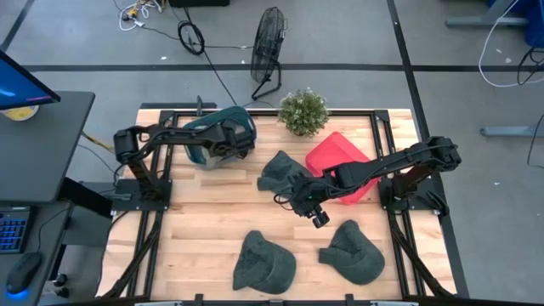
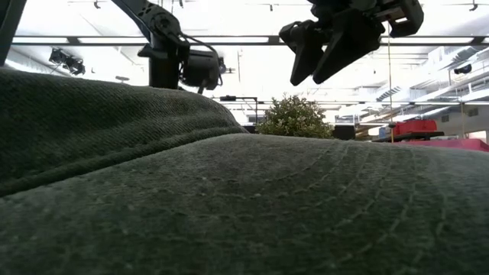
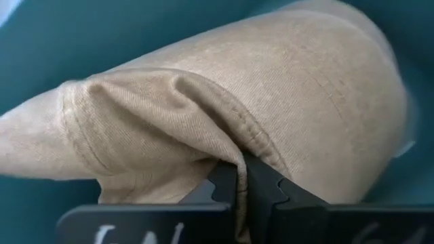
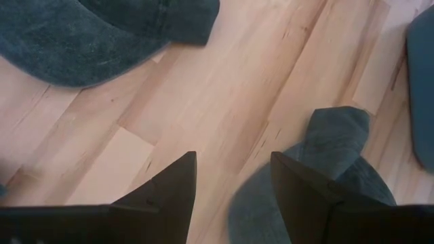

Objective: Pick & Place hat
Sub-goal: Put the brown cap into the blue bin, then put the top black cap into the red bin, then put the right black cap into the red bin, then put the black cap into the red bin

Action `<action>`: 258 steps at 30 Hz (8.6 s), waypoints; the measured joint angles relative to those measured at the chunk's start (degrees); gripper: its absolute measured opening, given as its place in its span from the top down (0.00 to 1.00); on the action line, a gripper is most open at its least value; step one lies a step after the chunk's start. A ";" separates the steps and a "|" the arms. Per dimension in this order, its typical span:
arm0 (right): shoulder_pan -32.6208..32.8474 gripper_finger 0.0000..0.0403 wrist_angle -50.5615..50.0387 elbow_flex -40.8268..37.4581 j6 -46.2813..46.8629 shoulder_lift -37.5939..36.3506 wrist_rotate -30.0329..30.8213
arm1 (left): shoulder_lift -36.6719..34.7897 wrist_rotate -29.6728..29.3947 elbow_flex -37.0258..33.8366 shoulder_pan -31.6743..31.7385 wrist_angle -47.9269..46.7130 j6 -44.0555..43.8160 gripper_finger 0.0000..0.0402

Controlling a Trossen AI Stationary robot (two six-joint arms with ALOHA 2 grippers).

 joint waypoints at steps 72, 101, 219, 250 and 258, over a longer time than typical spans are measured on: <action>-12.34 0.99 3.69 -1.22 -5.40 6.78 0.37 | -6.37 -7.84 20.41 -15.00 -14.36 13.17 0.65; -14.00 1.00 -12.19 -26.00 14.71 -26.38 25.84 | -6.37 -7.81 20.44 -15.00 -13.53 13.18 0.65; -10.24 0.98 -30.51 -20.92 -10.28 -22.73 17.56 | -6.37 -7.78 20.44 -15.11 -10.75 13.33 0.65; -1.33 0.64 -22.52 -13.21 17.27 -22.71 17.62 | -6.37 3.84 20.41 -25.64 -11.04 17.40 0.65; 2.01 0.64 -16.13 -13.21 17.57 -22.71 14.91 | -6.35 5.45 20.41 -37.08 -7.68 7.53 0.65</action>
